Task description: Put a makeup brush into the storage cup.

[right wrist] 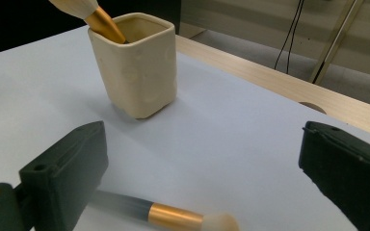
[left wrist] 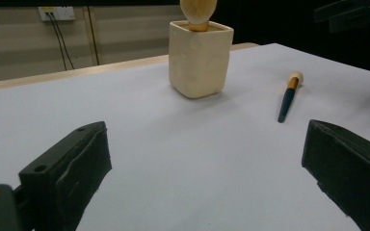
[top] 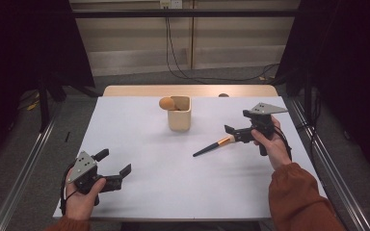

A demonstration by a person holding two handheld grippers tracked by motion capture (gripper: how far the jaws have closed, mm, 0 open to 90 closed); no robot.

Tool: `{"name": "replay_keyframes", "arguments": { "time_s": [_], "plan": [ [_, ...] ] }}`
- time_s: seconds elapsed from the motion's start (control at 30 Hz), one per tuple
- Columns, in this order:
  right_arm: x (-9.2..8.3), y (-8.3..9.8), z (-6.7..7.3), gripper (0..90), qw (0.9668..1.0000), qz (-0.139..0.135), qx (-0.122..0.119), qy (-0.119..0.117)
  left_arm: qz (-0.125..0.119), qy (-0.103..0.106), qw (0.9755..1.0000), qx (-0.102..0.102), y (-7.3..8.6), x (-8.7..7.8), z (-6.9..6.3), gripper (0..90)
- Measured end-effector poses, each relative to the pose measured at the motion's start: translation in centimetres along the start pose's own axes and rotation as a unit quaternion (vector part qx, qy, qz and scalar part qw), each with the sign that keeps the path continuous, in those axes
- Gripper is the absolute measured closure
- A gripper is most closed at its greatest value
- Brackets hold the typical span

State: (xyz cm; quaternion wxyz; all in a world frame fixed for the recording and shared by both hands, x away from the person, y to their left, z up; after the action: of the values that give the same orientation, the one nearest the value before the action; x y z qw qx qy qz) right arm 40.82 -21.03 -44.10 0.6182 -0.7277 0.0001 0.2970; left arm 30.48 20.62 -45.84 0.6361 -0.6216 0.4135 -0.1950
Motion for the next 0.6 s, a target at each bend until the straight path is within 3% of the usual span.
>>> {"name": "replay_keyframes", "arguments": {
  "time_s": [0.4, 0.6],
  "plan": [
    [1.2, -0.7, -0.6, 1.9, 0.9993, 0.036, -0.006, -0.009, 0.002, 0.001, 1.0000, -0.001, 0.0, -0.1, 0.0, 3.0],
    [1.5, -0.7, -0.7, 1.5, 0.9952, 0.089, -0.026, -0.030, 0.003, 0.001, 1.0000, -0.002, 0.0, 0.0, -0.1, 3.0]
  ]
}}
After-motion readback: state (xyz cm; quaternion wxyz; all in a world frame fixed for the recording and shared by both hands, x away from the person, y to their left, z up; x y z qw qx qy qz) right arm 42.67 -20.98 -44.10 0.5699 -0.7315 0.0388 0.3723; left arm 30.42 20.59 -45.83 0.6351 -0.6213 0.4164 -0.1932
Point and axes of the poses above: each handheld gripper's, and its own axes: x roughly forward along the jaws, y roughly out of its underside, z roughly to its left, the point moved 7 cm from there along x, roughly forward along the jaws, and after that the axes turned 11 degrees about y, right-handed, at the moved point
